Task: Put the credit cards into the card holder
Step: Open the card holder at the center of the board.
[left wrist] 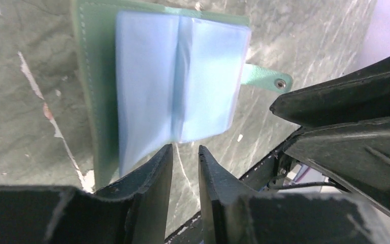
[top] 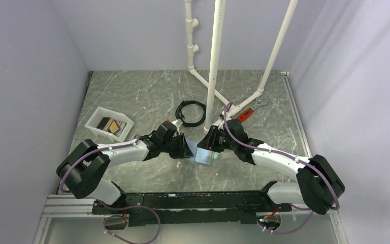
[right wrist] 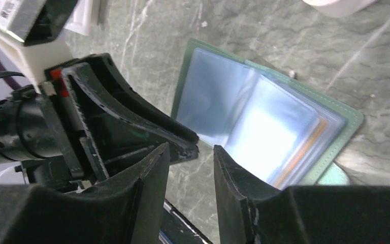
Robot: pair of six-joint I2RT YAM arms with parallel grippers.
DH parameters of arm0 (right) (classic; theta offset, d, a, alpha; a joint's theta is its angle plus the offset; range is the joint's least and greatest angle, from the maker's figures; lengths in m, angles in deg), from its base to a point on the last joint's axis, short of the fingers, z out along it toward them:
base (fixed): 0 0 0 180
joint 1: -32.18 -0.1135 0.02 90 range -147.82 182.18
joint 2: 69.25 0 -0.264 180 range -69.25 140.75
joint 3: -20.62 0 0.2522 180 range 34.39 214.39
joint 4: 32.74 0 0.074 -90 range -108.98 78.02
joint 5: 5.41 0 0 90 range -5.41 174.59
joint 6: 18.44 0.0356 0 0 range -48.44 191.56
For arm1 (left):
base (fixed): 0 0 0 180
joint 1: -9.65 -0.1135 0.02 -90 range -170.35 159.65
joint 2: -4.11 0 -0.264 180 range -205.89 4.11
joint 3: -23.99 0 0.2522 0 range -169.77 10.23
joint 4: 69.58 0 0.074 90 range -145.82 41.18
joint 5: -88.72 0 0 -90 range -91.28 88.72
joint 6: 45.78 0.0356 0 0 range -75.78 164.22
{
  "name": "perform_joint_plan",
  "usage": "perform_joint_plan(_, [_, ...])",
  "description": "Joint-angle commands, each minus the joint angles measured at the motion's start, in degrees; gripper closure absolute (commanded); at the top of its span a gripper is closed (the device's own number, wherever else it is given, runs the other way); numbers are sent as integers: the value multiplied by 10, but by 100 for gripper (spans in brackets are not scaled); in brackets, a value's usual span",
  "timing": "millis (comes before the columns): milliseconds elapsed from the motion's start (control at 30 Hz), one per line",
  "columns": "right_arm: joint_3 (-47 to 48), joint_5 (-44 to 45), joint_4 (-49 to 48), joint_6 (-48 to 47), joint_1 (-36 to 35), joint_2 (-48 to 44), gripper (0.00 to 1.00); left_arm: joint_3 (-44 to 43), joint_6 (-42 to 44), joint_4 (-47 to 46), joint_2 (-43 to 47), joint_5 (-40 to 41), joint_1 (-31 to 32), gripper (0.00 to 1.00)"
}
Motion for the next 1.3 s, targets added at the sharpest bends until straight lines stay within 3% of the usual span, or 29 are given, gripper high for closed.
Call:
perform_joint_plan(0, [-28, 12, 14, 7, 9, -4, 59, -15, 1, -4, -5, 38, -3, 70])
perform_joint_plan(133, [-38, 15, 10, 6, 14, 2, 51, -5, -3, -4, -14, 46, -4, 72])
perform_joint_plan(533, [-57, 0, -35, 14, 18, 45, 52, 12, -16, -19, -35, 53, -4, 74])
perform_joint_plan(833, [-42, -29, -116, 24, -2, 109, 44, 27, -15, -28, -35, 61, -3, 74])
perform_joint_plan(1067, [2, -29, -159, 46, -34, 146, 44, 53, -9, -24, 75, 58, -3, 62])
perform_joint_plan(1267, [42, 15, -132, 43, -70, 176, 44, 87, -32, 27, 186, 81, -3, 56])
